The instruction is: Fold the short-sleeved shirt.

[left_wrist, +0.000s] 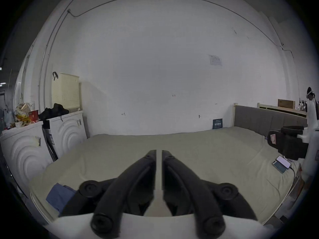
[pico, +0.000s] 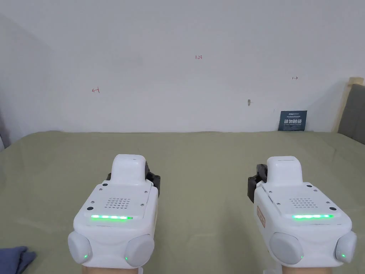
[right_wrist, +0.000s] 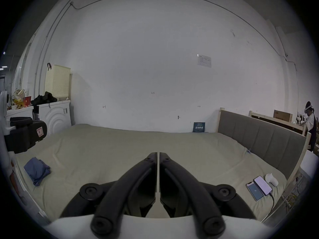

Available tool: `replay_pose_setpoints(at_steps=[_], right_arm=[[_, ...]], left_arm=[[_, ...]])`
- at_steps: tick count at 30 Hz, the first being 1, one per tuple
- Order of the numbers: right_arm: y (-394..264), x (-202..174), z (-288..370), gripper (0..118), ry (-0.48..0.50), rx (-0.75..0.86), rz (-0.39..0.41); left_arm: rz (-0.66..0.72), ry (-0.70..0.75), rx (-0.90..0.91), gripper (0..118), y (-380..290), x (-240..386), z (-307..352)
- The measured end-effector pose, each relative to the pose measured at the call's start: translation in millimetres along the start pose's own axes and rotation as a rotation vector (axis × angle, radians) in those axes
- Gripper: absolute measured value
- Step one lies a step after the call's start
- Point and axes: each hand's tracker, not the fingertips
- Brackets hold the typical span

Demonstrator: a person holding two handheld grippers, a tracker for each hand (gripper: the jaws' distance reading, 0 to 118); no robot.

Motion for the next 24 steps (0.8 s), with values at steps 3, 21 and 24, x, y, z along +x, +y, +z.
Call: replay_pose_setpoints(at_steps=[3, 21, 24], right_arm=[[7, -1, 0, 95, -0.031, 0.007, 0.003], [16, -4, 7, 118, -0.012, 0.045, -0.001], [17, -5, 10, 118, -0.009, 0.05, 0.006]], left_arm=[[0.008, 0.029, -0.016, 118, 1, -3, -5], [-0.036, 0.079, -0.248, 118, 21, 9, -6], [0.043, 0.049, -0.201, 118, 21, 3, -5]])
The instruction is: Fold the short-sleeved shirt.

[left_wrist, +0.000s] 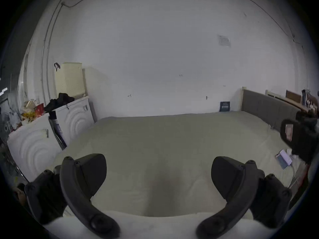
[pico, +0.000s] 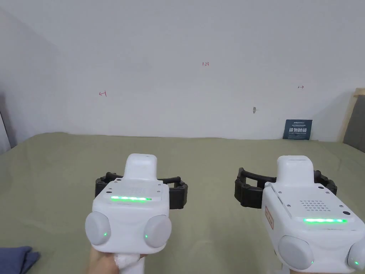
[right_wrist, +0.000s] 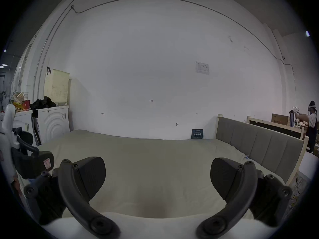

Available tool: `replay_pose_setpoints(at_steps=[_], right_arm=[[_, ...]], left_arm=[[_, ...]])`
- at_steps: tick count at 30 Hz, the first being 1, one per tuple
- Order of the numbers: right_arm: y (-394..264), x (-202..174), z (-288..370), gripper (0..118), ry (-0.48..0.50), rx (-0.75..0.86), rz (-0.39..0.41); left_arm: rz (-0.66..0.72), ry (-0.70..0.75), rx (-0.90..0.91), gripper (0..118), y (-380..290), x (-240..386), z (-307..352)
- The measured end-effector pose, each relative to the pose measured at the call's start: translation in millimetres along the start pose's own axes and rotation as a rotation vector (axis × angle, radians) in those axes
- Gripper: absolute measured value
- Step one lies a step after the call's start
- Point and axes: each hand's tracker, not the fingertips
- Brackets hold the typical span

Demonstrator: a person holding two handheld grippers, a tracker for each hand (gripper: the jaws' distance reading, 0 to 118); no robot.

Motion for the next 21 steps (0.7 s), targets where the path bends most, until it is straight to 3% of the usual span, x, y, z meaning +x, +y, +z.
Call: replay_pose_setpoints(at_steps=[4, 12, 17, 21], right_arm=[[1, -1, 2, 118, 0.005, 0.0, 0.01], [4, -2, 1, 118, 0.007, -0.009, 0.001], [1, -5, 0, 118, 0.009, -0.014, 0.008], [1, -6, 0, 118, 0.012, -0.016, 0.009]], left_arm=[[0.083, -0.084, 0.004, 118, 4, -13, 1], [-0.054, -0.128, 0.085, 118, 4, -10, 14], [0.005, -0.254, 0.035, 118, 10, -12, 18], [0.046, -0.127, 0.084, 118, 14, -10, 21]])
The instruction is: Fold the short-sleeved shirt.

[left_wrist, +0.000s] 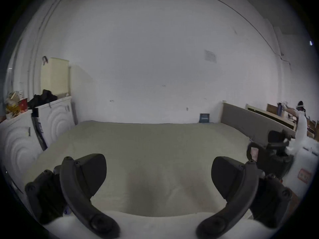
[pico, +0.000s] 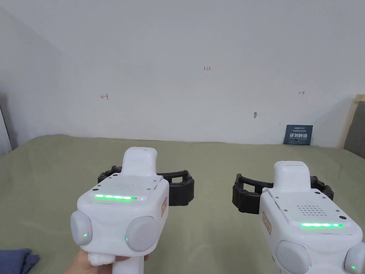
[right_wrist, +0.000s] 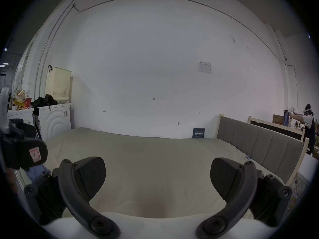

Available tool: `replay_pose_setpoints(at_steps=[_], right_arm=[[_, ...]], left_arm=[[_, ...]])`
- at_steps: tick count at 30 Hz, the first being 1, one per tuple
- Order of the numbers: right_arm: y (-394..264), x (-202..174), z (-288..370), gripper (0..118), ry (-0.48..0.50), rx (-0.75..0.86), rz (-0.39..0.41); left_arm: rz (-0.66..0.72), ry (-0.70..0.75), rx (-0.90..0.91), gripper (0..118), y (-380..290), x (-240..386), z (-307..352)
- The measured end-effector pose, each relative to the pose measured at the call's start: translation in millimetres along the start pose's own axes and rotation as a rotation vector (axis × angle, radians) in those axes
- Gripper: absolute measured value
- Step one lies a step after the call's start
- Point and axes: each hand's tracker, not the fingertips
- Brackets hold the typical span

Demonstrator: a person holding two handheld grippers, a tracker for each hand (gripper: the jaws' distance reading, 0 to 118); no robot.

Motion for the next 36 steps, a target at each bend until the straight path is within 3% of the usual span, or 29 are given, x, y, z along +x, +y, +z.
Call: replay_pose_setpoints(at_steps=[8, 24, 36], right_arm=[[1, 3, 1, 118, -0.001, 0.0, -0.003], [1, 0, 1, 118, 0.0, -0.003, 0.003], [4, -1, 2, 118, 0.006, 0.003, 0.007]], left_arm=[[0.034, -0.014, -0.01, 118, 0, -12, -2], [-0.021, -0.062, -0.033, 118, -2, -8, 3], [-0.072, -0.014, -0.001, 118, -8, -4, 2]])
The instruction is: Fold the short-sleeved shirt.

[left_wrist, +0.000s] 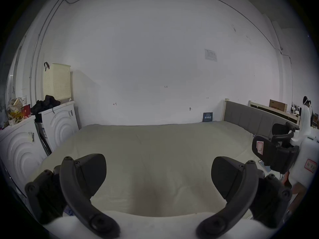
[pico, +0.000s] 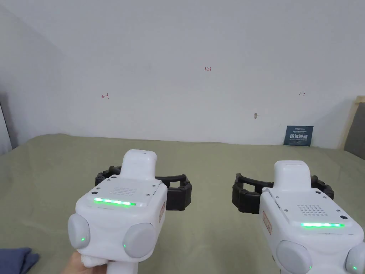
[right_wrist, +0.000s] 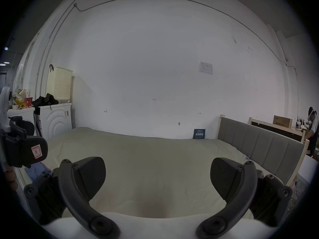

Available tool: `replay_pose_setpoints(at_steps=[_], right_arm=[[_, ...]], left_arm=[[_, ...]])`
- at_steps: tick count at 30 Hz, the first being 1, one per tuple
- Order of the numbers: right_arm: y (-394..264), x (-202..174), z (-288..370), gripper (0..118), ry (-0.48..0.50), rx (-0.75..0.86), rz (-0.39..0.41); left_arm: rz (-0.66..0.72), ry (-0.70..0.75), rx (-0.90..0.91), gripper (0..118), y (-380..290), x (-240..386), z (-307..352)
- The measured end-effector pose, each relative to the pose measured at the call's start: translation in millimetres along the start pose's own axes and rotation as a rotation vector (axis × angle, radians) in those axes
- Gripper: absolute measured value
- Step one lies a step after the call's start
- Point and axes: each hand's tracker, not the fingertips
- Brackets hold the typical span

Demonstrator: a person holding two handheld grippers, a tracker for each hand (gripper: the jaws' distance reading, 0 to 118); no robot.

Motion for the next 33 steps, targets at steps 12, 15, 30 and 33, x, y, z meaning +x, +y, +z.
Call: replay_pose_setpoints(at_steps=[12, 15, 30, 33], right_arm=[[0, 1, 0, 118, 0.002, 0.0, -0.005], [1, 0, 1, 118, 0.005, 0.001, 0.0], [1, 0, 3, 118, 0.013, -0.002, -0.007], [0, 0, 2, 118, 0.014, -0.006, -0.005]], left_arm=[[-0.031, 0.043, 0.052, 118, 0, -3, 0], [-0.039, 0.049, 0.074, 118, -3, -1, 1], [-0.031, 0.076, 0.001, 118, 4, -3, -3], [-0.027, 0.087, 0.001, 118, 4, -2, -2]])
